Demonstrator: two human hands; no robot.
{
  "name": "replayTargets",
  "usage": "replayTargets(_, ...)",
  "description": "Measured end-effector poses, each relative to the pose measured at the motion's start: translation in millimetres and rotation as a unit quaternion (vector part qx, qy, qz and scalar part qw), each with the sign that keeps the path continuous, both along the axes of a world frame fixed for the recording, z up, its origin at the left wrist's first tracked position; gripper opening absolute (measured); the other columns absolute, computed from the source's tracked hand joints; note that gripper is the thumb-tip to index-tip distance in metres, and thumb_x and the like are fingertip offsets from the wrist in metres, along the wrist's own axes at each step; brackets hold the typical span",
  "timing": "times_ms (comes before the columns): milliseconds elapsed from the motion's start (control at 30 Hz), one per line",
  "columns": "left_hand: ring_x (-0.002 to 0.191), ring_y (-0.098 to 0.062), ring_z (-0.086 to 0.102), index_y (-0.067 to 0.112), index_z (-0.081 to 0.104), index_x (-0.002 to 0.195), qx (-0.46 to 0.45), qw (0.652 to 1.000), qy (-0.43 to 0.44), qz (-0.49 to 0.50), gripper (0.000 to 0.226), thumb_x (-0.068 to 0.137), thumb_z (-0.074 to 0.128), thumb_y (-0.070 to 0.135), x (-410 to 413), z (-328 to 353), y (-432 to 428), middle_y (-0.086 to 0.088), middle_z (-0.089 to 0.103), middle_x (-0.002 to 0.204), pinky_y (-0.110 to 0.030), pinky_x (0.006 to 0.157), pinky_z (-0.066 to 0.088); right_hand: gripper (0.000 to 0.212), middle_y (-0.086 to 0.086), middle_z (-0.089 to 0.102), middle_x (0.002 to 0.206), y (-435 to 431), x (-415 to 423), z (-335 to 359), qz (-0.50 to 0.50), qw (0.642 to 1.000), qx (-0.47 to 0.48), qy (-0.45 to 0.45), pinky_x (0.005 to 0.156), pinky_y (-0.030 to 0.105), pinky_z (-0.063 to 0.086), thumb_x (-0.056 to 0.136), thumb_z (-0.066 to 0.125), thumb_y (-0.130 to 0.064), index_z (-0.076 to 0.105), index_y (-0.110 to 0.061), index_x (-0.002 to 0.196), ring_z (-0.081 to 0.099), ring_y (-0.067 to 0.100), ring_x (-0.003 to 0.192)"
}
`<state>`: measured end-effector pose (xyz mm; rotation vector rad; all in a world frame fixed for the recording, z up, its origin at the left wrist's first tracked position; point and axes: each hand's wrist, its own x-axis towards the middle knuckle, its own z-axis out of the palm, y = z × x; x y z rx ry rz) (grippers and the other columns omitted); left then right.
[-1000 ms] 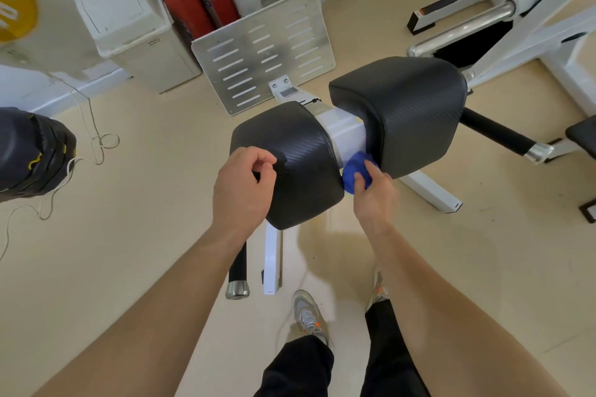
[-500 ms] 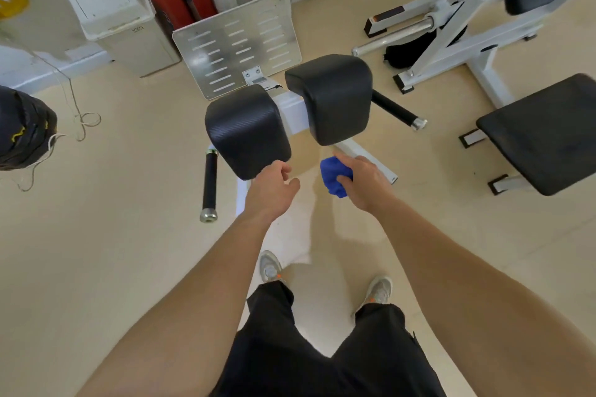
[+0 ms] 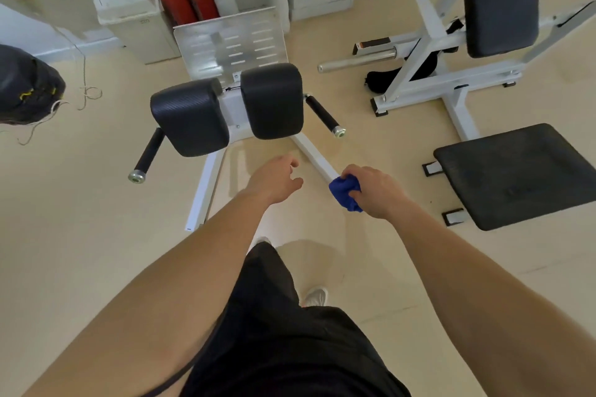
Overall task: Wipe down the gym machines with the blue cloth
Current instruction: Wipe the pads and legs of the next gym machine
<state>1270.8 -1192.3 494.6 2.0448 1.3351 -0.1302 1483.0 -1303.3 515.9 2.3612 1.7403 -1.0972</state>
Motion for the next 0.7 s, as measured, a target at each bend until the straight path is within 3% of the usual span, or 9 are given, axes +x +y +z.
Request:
replayTargets(267,0.102,-0.018,0.062,0.026,0.052,0.128,0.022,1.0,0.004,0.012,0.039,0.092,0.062,0.039,115.0,-14.6,28.1,0.003,0.06,0.122,-0.032,0.087,0.052,0.041,0.0,0.059,0.114,41.7,115.3,-3.9,0.04,0.999,-0.005,-0.008,0.073,0.035,0.048,0.089,0.052,-0.011,0.051,-0.032,0.124,0.059,0.023,0.094)
replayTargets(367,0.107,-0.019,0.061,0.023,0.052,0.13,0.001,1.0,-0.003,0.013,0.04,0.093,0.06,0.036,168.0,-34.5,42.8,0.001,0.059,0.126,-0.029,0.084,0.047,0.043,-0.001,0.059,0.113,66.5,161.0,-9.8,0.054,0.998,-0.018,-0.006,0.078,0.04,0.053,0.087,0.05,-0.009,0.051,-0.031,0.124,0.06,0.022,0.094)
replayTargets(500,0.111,-0.022,0.056,0.024,0.051,0.128,-0.042,0.999,0.008,0.008,0.036,0.094,0.058,0.036,234.6,-41.4,51.3,0.002,0.057,0.126,-0.041,0.095,0.05,0.041,-0.001,0.062,0.108,86.2,226.7,-10.1,0.064,0.997,-0.043,0.004,0.077,0.039,0.055,0.087,0.05,-0.009,0.053,-0.032,0.121,0.061,0.021,0.091)
replayTargets(700,0.088,-0.012,0.056,0.028,0.056,0.117,-0.076,0.995,-0.028,0.063,0.026,0.092,0.06,0.035,299.8,-44.9,49.8,0.008,0.059,0.113,-0.032,0.08,0.05,0.034,-0.002,0.064,0.095,120.9,303.8,-25.6,0.088,0.994,-0.058,0.041,0.066,0.034,0.05,0.088,0.05,-0.011,0.054,-0.036,0.112,0.062,0.018,0.08)
